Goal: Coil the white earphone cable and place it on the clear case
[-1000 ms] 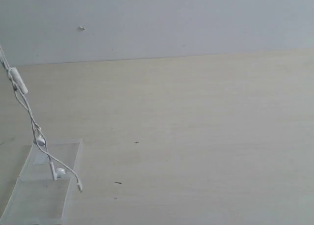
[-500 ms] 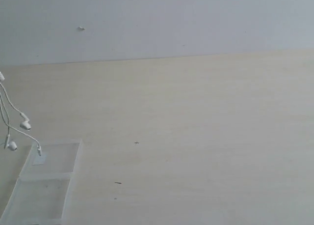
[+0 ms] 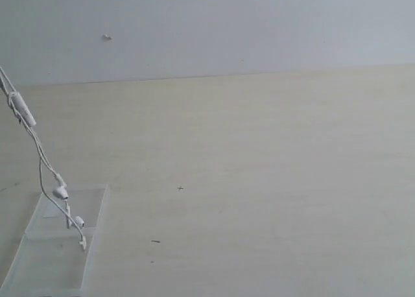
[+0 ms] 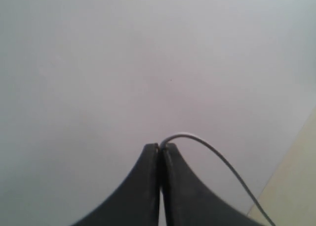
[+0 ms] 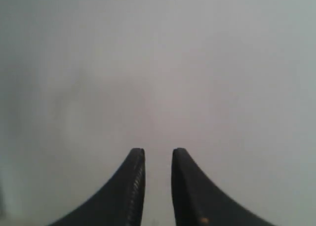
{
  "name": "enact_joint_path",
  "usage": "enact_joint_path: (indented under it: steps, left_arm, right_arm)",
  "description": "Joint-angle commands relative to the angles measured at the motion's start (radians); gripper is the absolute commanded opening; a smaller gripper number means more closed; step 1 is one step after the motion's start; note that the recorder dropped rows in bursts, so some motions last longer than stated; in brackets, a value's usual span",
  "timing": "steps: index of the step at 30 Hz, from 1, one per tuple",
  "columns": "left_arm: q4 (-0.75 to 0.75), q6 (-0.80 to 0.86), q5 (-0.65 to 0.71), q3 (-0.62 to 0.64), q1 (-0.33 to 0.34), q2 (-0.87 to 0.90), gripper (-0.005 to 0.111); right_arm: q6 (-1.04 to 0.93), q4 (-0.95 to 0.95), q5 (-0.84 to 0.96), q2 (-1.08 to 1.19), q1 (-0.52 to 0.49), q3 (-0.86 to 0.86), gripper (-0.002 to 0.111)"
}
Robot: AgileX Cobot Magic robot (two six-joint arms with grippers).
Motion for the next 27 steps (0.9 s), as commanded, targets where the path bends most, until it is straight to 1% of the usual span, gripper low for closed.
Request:
enact_joint_path:
  steps: [1,5,10,17,18,21,23,24,25,27]
  left_arm:
    - [-0.01,0.0,-0.012,-0.004,0.001,0.001,0.0]
    - [-0.01,0.0,-0.007,-0.004,0.001,-0.001,0.0]
    - [-0.01,0.0,-0.003,-0.004,0.001,-0.001,0.0]
    - [-0.01,0.0,-0.003,-0.004,0.001,-0.001,0.0]
    - [-0.01,0.0,-0.003,-0.004,0.001,-0.001,0.0]
    - [-0.01,0.0,-0.003,-0.004,0.001,-0.001,0.0]
    - [-0.01,0.0,-0.003,-0.004,0.001,-0.001,0.0]
    - [-0.005,0.0,-0.003,-0.004,0.001,-0.001,0.0]
    - [-0.003,0.0,-0.003,-0.004,0.001,-0.001,0.0]
    - [-0.003,0.0,-0.003,-0.004,0.001,-0.001,0.0]
  right_arm:
    - [0.34,-0.319,-0.308,0.2,-0.005,-0.029,0.021]
    - [0.446,-0.316,-0.365,0.299,-0.005,-0.029,0.021]
    - [0.446,-0.28,-0.363,0.368,-0.005,-0.029,0.021]
    - [0.446,-0.161,-0.388,0.387,-0.005,-0.029,0.021]
    - [0.439,-0.146,-0.401,0.387,-0.005,-0.029,0.021]
    - [0.333,-0.132,-0.514,0.387,-0.005,-0.029,0.021]
    - [0.228,-0.116,-0.628,0.383,0.015,-0.029,0.021]
    - [0.187,-0.124,-0.657,0.376,0.029,-0.029,0.021]
    - [0.17,-0.153,-0.647,0.364,0.048,-0.029,0.021]
    - [0.191,-0.222,-0.565,0.34,0.077,-0.029,0.02]
